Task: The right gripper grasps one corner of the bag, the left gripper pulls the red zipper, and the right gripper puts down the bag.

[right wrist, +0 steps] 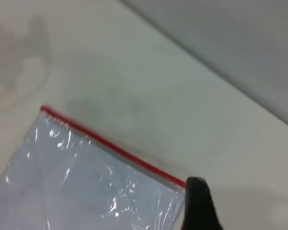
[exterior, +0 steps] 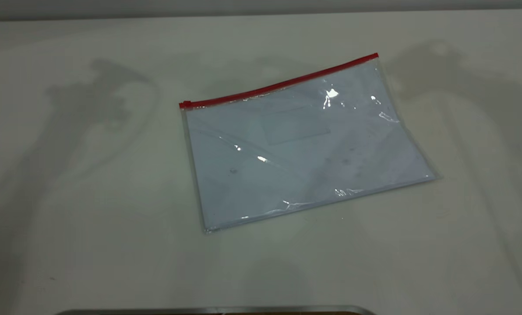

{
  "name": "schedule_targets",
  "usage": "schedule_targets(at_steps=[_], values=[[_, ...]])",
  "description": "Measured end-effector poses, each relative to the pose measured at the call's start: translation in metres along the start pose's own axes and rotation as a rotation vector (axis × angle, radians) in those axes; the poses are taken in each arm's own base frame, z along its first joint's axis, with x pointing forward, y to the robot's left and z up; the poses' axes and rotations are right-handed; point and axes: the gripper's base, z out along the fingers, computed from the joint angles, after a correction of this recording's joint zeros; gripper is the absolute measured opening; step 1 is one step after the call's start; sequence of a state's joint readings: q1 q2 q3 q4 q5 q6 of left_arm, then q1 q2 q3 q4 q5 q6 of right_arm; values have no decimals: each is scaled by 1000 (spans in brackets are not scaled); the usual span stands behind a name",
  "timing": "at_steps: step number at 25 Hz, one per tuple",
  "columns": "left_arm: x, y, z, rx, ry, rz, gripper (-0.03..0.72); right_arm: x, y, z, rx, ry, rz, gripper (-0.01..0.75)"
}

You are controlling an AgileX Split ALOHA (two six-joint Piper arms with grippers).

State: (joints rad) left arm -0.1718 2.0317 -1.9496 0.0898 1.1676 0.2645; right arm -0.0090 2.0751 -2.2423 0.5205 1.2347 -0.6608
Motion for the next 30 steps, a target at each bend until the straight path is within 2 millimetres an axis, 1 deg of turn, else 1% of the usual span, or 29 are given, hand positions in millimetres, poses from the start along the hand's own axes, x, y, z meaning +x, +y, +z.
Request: schedule_targets(at_steps=[7,8,10,12,13,14,15,16,18,20,21,22,23,25,26,30], values=[[18,4,-82,-53,-173,-140,588,-14,20,-74,193,-59,166,529],[23,4,-95,-59,-199,-156,588,-16,25,-85,206,-78,171,529],[35,3,-118,-73,-241,-169,588,-22,41,-114,216,-140,168,529],[53,1,-137,-88,-266,-175,588,-24,61,-142,209,-195,155,529],[67,-1,-152,-97,-289,-180,588,-23,73,-157,201,-220,150,529],[80,-4,-162,-102,-302,-191,588,-19,84,-171,197,-236,146,529],[92,-6,-170,-106,-314,-201,588,-13,92,-179,193,-238,146,529],[106,-10,-180,-110,-329,-216,588,-7,103,-192,198,-247,138,529],[134,-16,-195,-110,-359,-250,588,11,121,-208,205,-236,131,529],[161,-24,-204,-108,-378,-281,588,31,135,-217,206,-217,138,529],[179,-28,-209,-107,-396,-298,588,43,143,-220,202,-205,144,529],[192,-32,-210,-105,-401,-309,588,55,149,-222,199,-191,149,529],[204,-36,-208,-102,-394,-317,588,64,155,-223,195,-178,152,529],[236,-46,-203,-99,-396,-333,588,89,166,-220,184,-141,159,529],[248,-50,-199,-98,-389,-336,588,99,170,-218,178,-124,163,529],[296,-67,-171,-91,-350,-334,588,147,185,-204,153,-40,189,529]])
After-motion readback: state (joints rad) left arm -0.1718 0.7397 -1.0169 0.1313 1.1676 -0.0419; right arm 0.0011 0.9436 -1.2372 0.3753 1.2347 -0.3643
